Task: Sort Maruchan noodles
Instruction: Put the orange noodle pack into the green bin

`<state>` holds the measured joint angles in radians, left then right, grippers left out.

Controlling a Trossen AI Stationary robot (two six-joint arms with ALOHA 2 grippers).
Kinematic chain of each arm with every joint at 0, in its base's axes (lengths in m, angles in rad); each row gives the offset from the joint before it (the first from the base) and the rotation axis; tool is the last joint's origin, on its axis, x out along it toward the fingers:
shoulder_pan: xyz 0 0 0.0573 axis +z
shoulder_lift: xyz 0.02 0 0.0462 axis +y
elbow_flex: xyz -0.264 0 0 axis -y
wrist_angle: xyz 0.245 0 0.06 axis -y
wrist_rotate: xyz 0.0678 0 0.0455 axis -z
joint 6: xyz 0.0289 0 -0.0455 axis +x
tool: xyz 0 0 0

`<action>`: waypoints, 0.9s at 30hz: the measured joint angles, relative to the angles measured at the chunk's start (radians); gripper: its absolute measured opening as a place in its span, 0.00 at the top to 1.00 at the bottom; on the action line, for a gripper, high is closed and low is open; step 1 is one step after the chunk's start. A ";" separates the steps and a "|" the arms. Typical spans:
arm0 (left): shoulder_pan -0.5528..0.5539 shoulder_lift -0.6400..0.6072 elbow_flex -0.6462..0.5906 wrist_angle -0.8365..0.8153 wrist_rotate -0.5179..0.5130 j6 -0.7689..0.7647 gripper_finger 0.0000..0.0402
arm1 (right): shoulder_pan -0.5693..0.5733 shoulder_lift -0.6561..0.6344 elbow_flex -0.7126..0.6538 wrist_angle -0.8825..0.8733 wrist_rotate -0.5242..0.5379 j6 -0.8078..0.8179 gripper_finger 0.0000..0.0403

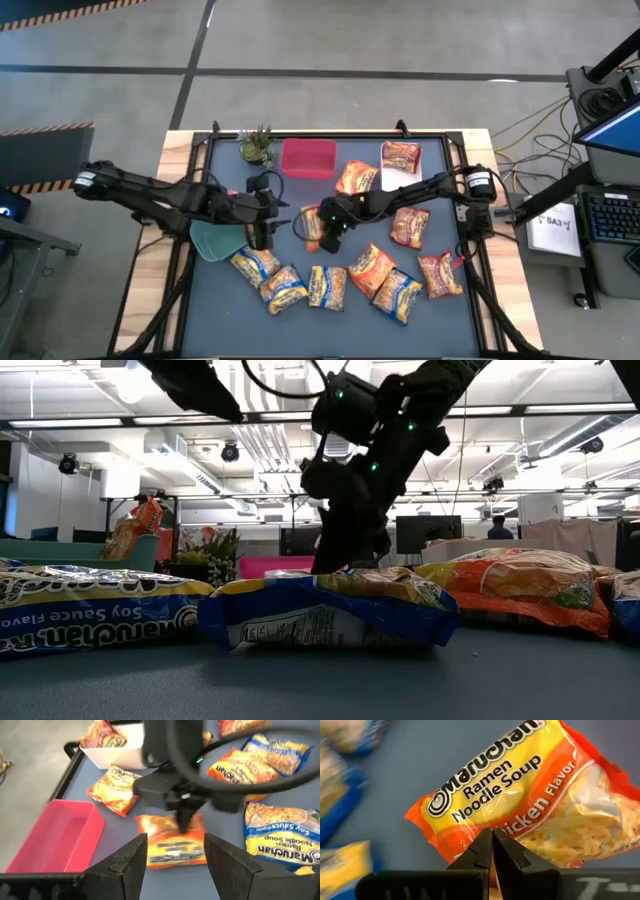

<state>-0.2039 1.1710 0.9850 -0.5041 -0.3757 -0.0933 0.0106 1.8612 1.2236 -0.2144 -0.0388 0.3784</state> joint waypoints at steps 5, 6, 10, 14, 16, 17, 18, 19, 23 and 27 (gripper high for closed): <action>0.000 0.076 0.000 0.020 0.062 -0.002 0.56 | 0.050 -0.047 -0.002 -0.023 0.022 0.016 0.98; 0.000 0.094 0.000 0.029 0.073 -0.001 0.56 | 0.052 -0.066 -0.002 -0.025 0.025 0.015 0.98; 0.000 0.171 0.000 0.059 0.128 -0.002 0.56 | 0.050 -0.143 -0.004 -0.107 0.032 0.005 0.98; 0.000 0.248 -0.001 0.089 0.215 0.007 0.56 | 0.053 -0.231 -0.070 -0.123 0.039 0.011 0.98; 0.000 0.282 -0.002 0.123 0.228 0.022 0.56 | 0.054 -0.278 -0.130 -0.096 0.039 0.030 0.98; 0.000 0.296 -0.004 0.139 0.230 0.032 0.56 | 0.055 -0.297 -0.163 -0.065 0.040 0.044 0.98; 0.000 0.311 -0.007 0.157 0.230 0.045 0.56 | 0.055 -0.316 -0.198 -0.026 0.039 0.057 0.98; 0.000 0.325 -0.010 0.177 0.230 0.056 0.56 | 0.055 -0.332 -0.234 0.003 0.041 0.076 0.98; 0.005 0.376 -0.040 0.278 0.230 0.095 0.56 | 0.055 -0.363 -0.353 0.135 0.040 0.152 0.98; 0.018 0.425 -0.091 0.424 0.230 0.111 0.58 | 0.055 -0.365 -0.408 0.206 0.041 0.186 0.98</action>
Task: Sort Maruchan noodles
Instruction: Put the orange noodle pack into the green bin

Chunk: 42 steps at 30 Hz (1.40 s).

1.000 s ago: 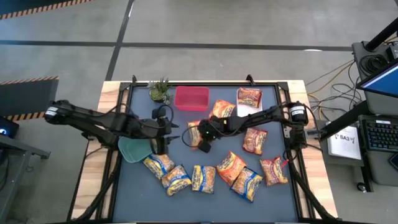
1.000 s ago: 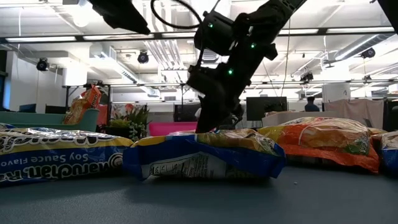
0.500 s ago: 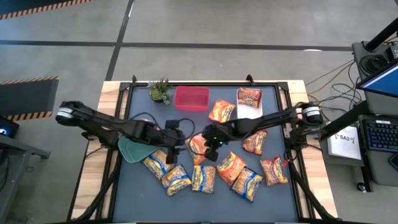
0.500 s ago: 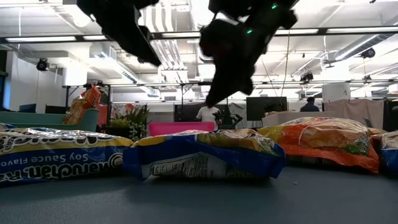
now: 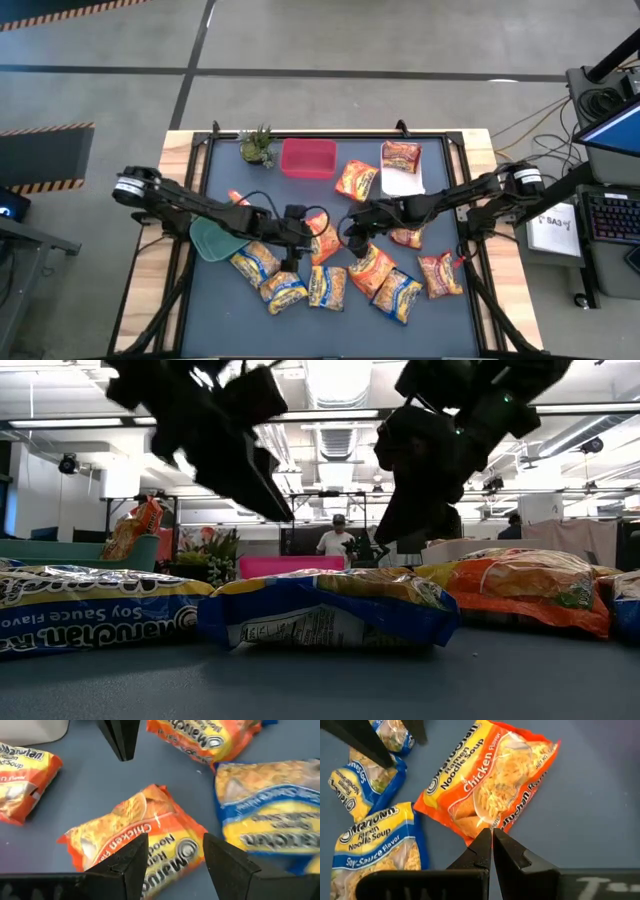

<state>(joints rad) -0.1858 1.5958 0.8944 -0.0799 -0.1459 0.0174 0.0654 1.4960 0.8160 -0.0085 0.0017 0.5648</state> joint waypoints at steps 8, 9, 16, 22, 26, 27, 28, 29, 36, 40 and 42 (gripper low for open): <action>0.016 0.129 -0.032 0.161 -0.077 -0.024 0.64 | 0.000 0.003 -0.005 0.080 0.024 -0.025 0.98; 0.016 0.140 -0.031 0.160 -0.077 -0.024 0.65 | 0.000 0.003 -0.005 0.088 0.025 -0.033 0.98; 0.018 0.165 -0.033 0.162 -0.190 -0.028 0.72 | -0.002 0.005 -0.004 0.116 0.035 -0.044 0.98; 0.034 0.117 -0.040 0.133 -0.238 0.006 0.80 | -0.005 0.013 -0.005 0.126 0.052 -0.041 0.98; 0.033 0.068 -0.040 0.089 -0.186 0.027 0.83 | -0.010 0.013 -0.005 0.126 0.054 0.004 0.98; 0.033 0.053 -0.040 0.071 -0.167 0.029 0.84 | -0.012 0.013 -0.005 0.127 0.057 0.021 0.98; 0.033 0.039 -0.040 0.044 -0.152 0.031 0.85 | -0.014 0.013 -0.005 0.127 0.063 0.038 0.98; 0.033 0.027 -0.043 0.025 -0.144 0.034 0.86 | -0.017 0.013 -0.005 0.127 0.074 0.055 0.98; 0.040 -0.010 -0.155 0.153 -0.136 0.021 0.91 | -0.050 0.013 -0.005 0.126 0.077 0.129 0.86; 0.048 -0.005 -0.213 0.263 -0.157 0.010 0.91 | -0.060 0.013 -0.005 0.126 0.077 0.144 0.70; 0.056 -0.005 -0.226 0.292 -0.162 0.002 0.91 | -0.065 0.013 -0.005 0.127 0.077 0.159 0.61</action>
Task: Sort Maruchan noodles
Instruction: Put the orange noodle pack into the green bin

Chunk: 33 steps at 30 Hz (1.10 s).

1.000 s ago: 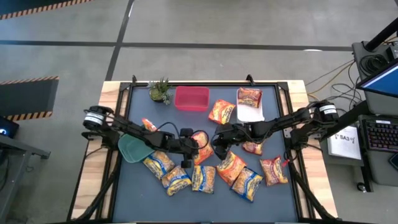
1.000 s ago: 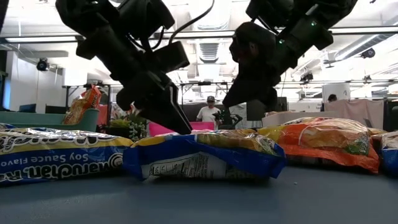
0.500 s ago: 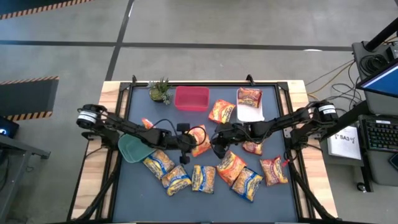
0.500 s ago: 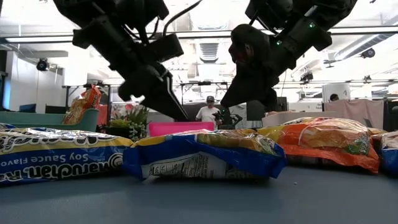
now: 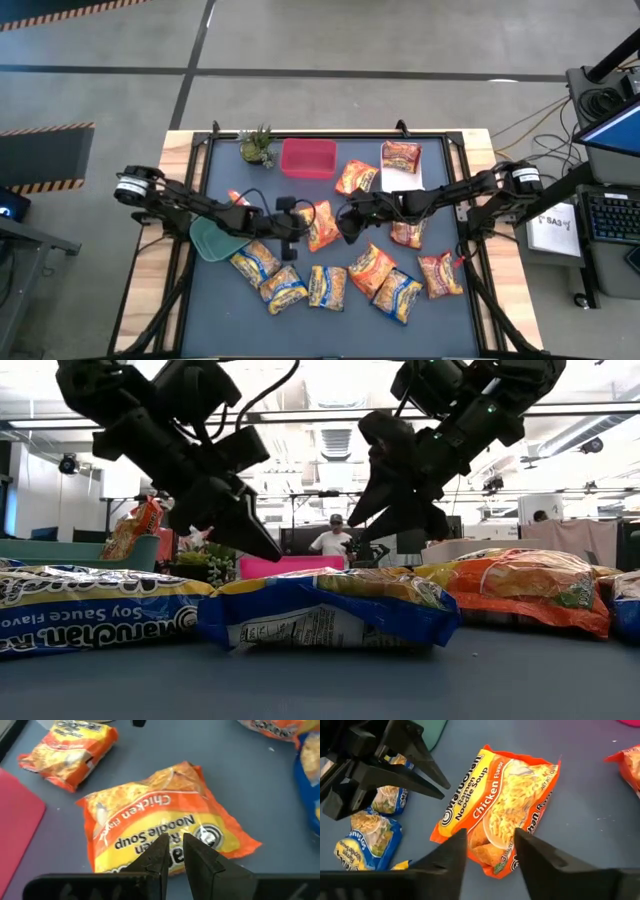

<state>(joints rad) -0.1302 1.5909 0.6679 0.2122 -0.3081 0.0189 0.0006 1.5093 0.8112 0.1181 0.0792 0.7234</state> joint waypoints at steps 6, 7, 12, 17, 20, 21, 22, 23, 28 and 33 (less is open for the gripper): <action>0.008 0.000 -0.040 0.033 -0.004 -0.021 0.91 | -0.011 0.000 0.000 0.003 0.002 0.027 0.37; 0.008 0.000 -0.047 0.036 -0.004 -0.026 0.91 | -0.012 0.006 0.000 0.008 0.004 0.028 0.34; 0.008 0.008 -0.054 0.057 -0.004 -0.043 0.91 | -0.015 0.078 0.001 0.093 0.002 0.029 0.22; 0.008 0.038 -0.047 0.081 -0.005 -0.058 0.91 | -0.038 0.138 0.008 0.102 -0.005 0.029 0.16; 0.008 0.057 -0.045 0.087 -0.006 -0.059 0.91 | -0.043 0.157 0.018 0.103 -0.022 0.029 0.15; 0.008 0.062 -0.045 0.092 -0.006 -0.059 0.91 | -0.046 0.162 0.021 0.107 -0.031 0.029 0.15; 0.008 0.071 -0.045 0.100 -0.007 -0.061 0.91 | -0.047 0.163 0.021 0.105 -0.035 0.029 0.15; 0.008 0.077 -0.044 0.103 -0.008 -0.062 0.91 | -0.047 0.163 0.021 0.103 -0.035 0.029 0.15; 0.007 0.096 -0.044 0.108 -0.014 -0.075 0.91 | -0.050 0.163 0.021 0.105 -0.034 0.029 0.16; 0.008 0.098 -0.048 0.053 -0.012 -0.089 0.91 | -0.053 0.163 0.020 0.105 -0.035 0.036 0.14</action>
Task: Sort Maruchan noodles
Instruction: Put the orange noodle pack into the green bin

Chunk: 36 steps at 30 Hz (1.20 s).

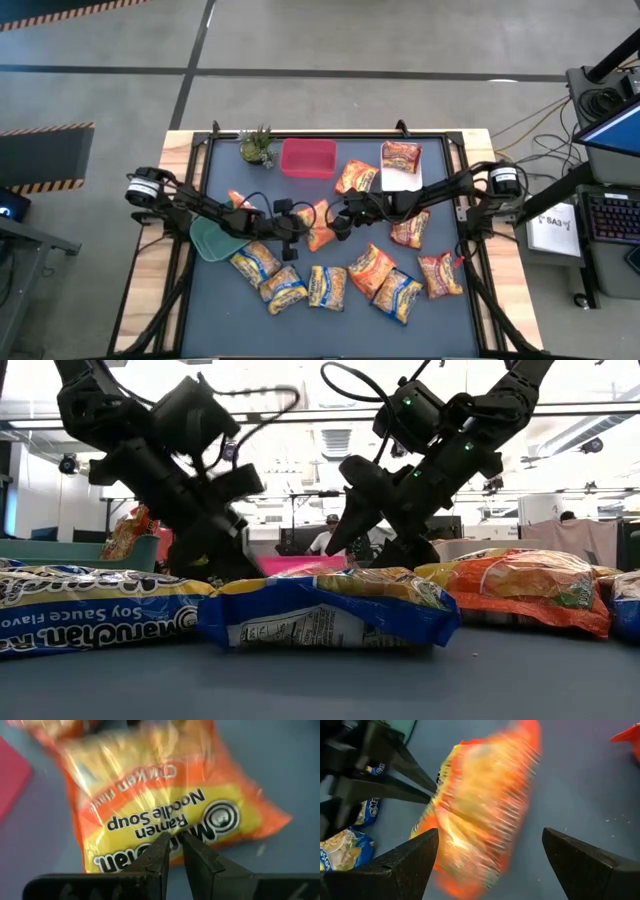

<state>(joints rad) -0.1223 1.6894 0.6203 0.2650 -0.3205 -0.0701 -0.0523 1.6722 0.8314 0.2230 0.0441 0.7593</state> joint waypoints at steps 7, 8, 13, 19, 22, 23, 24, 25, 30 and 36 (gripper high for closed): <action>0.000 0.005 0.000 -0.057 0.006 -0.041 0.91 | -0.007 0.000 0.000 0.009 -0.004 0.002 0.14; 0.000 0.005 0.000 -0.056 0.006 -0.041 0.91 | -0.009 0.000 0.000 0.016 -0.010 0.002 0.14; 0.000 0.005 0.001 -0.055 0.006 -0.042 0.91 | -0.012 0.000 0.000 0.043 -0.019 0.002 0.13; -0.009 -0.024 0.001 -0.063 0.045 -0.044 0.91 | -0.018 0.029 0.000 0.045 -0.020 0.003 0.13; -0.016 -0.051 0.011 -0.037 0.065 -0.025 0.91 | -0.020 0.043 -0.001 0.051 -0.023 0.007 0.13; -0.016 -0.054 0.013 -0.027 0.065 -0.018 0.91 | -0.022 0.045 -0.001 0.052 -0.027 0.007 0.13; -0.014 -0.054 0.014 -0.019 0.065 -0.009 0.91 | -0.023 0.045 -0.001 0.049 -0.027 0.007 0.13; -0.014 -0.054 0.014 -0.014 0.065 0.001 0.91 | -0.025 0.045 -0.001 0.052 -0.027 0.007 0.13; -0.006 -0.048 0.007 0.032 0.046 0.026 0.91 | -0.027 0.045 -0.001 0.053 -0.027 0.006 0.14; 0.003 0.010 -0.001 0.037 0.039 0.000 0.91 | -0.029 0.045 -0.001 0.055 -0.044 0.007 0.14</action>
<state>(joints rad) -0.1196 1.6995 0.6196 0.3020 -0.2811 -0.0703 -0.0812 1.7168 0.8303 0.2782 0.0000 0.7662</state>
